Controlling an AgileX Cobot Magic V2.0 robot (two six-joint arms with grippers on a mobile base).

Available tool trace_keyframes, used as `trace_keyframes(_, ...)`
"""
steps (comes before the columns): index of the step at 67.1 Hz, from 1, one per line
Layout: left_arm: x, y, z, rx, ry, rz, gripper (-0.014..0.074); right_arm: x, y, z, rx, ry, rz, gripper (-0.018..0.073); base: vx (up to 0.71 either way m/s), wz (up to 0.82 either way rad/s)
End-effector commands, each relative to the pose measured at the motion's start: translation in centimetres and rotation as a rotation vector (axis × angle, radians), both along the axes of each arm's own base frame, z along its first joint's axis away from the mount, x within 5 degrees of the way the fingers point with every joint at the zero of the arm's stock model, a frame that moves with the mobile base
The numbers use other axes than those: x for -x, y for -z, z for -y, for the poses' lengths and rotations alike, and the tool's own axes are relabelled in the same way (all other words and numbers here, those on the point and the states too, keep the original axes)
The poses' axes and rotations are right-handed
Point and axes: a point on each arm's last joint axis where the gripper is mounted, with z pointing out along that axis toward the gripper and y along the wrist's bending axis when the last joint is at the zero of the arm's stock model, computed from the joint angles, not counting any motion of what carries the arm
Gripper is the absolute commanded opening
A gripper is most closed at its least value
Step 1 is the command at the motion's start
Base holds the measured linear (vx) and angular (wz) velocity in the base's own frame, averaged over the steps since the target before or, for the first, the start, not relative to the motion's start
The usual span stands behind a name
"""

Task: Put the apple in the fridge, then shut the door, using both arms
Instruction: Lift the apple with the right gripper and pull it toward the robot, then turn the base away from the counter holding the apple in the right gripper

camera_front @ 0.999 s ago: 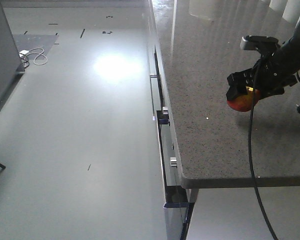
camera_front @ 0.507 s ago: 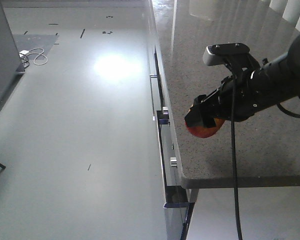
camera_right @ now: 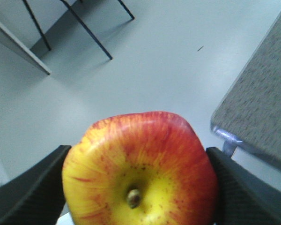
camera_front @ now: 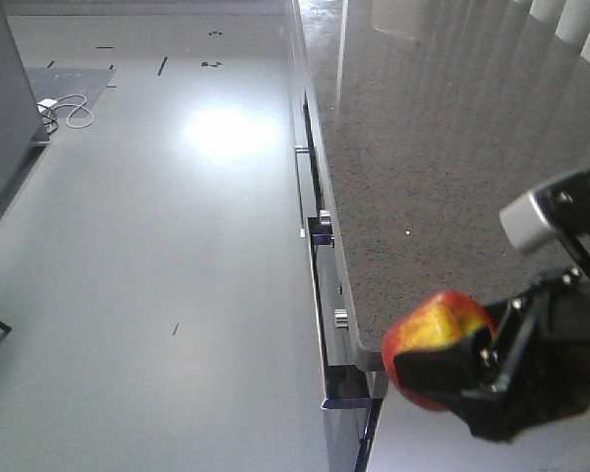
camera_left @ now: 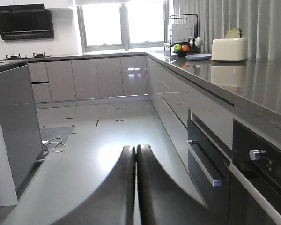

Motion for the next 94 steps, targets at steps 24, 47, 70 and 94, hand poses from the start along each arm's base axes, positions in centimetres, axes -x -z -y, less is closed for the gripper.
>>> trace_keyframes(24, 0.3, -1.3, 0.0, 0.016, 0.005, 0.102, -0.0006, 5.0, 3.5, 1.8, -0.001, -0.031, -0.046, 0.0098, 0.0, 0.0)
trace_keyframes(47, 0.3, -1.3, 0.0, 0.016, 0.005, 0.102, -0.0006, 5.0, 3.5, 1.8, 0.006, -0.034, -0.048, 0.0368, 0.0, 0.0)
trace_keyframes(70, 0.3, -1.3, 0.0, 0.016, 0.005, 0.102, -0.0006, 5.0, 3.5, 1.8, 0.007, -0.035, -0.049, 0.0412, 0.0, 0.0)
trace_keyframes(94, 0.3, -1.3, 0.0, 0.016, 0.005, 0.102, -0.0006, 5.1, 3.5, 1.8, 0.005, -0.038, -0.054, 0.0412, 0.0, 0.0)
